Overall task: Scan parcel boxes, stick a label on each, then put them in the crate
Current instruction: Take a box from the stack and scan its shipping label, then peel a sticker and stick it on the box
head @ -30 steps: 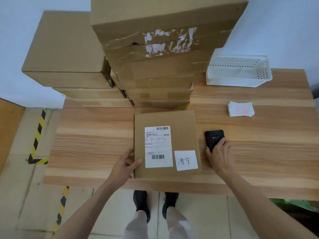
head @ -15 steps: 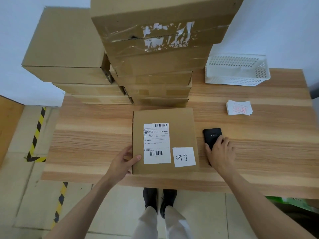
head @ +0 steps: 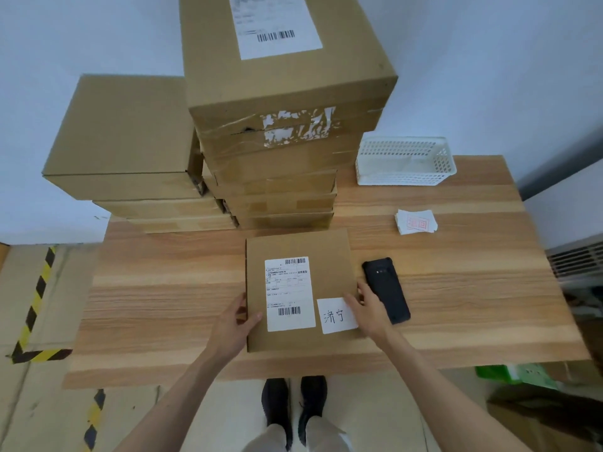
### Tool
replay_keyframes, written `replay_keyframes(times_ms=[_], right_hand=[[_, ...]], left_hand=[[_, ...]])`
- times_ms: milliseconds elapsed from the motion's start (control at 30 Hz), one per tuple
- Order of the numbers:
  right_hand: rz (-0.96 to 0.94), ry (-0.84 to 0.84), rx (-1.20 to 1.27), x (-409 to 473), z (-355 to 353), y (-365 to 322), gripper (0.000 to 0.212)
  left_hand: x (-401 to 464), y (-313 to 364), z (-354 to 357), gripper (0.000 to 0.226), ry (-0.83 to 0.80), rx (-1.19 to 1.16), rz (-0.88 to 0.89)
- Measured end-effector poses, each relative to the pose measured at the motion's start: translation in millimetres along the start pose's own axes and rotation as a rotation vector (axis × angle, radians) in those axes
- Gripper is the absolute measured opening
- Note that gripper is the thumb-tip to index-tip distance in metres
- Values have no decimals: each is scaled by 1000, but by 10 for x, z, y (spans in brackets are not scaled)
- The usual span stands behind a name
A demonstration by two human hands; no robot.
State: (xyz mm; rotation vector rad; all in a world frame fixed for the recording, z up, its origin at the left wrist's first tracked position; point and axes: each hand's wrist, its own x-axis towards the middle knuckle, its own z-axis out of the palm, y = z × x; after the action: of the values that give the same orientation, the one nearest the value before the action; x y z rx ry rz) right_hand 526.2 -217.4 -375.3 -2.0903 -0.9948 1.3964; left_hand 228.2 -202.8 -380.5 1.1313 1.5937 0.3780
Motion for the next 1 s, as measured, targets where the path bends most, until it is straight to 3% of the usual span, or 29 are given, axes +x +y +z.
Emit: replay_keyframes(times_ms=[167,300,400,533,633,733,1000], right_hand=[[18,1,-111,184,-376,-70,45],[10,135,-197,555,-986,-102,28],[10,196,-201,800,-1430,-75,27],[45,272,-119,1141,-1848,85,23],[76,288,-73,1351,-2109,219,21],[98,276,-25,1583,-2300,362,21],[123,241,151,2050,-2425,557,28]], left_hand=[[-1,-6,41,59,16,-18,-27],[6,166,60,59,257,167,8],[115,584,223,37,366,362,182],[383,1322,835,13,290,379,324],[638,1842,1498,11,181,341,386],[952,2221,2119,13,80,295,302],[1758,2359,2945,15,84,168,58]])
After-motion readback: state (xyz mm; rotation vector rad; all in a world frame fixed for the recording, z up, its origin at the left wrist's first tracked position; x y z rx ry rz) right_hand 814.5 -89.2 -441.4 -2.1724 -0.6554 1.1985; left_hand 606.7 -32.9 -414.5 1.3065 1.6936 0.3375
